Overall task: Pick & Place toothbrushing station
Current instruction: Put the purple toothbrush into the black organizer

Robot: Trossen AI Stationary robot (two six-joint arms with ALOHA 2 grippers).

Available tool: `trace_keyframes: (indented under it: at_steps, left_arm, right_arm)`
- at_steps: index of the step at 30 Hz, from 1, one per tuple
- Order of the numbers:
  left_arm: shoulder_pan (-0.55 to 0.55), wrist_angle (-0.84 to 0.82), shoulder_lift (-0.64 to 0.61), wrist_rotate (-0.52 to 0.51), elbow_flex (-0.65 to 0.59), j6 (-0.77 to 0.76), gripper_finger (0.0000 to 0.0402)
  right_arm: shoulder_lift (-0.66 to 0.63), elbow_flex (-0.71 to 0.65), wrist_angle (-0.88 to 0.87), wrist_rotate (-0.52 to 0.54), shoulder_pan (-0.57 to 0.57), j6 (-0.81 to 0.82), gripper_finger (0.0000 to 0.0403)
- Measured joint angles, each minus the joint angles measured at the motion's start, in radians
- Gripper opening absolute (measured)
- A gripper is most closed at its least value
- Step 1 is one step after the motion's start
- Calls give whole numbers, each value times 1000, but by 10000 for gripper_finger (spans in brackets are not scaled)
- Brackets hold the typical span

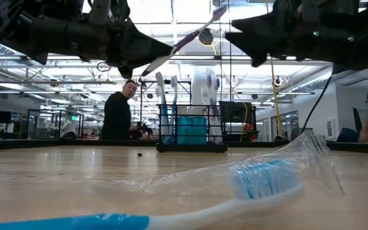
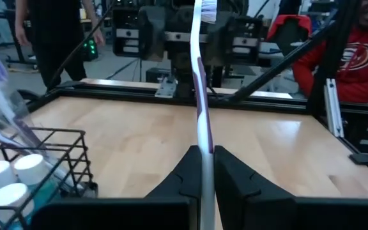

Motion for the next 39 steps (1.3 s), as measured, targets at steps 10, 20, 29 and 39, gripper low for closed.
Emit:
trace_keyframes:
  at_steps: [10,20,29,39]
  left_arm:
    - [34,39,8,-1,0,9,18]
    - [31,34,8,1,1,18,18]
    - [31,32,8,8,1,29,18]
    - [32,33,8,20,2,36,18]
  right_arm:
    - [219,181,79,-35,-5,-89,207]
    - [215,205,143,-34,-11,-136,175]
    - [216,205,129,-34,-16,-148,73]
    - [216,205,139,-35,-16,-195,10]
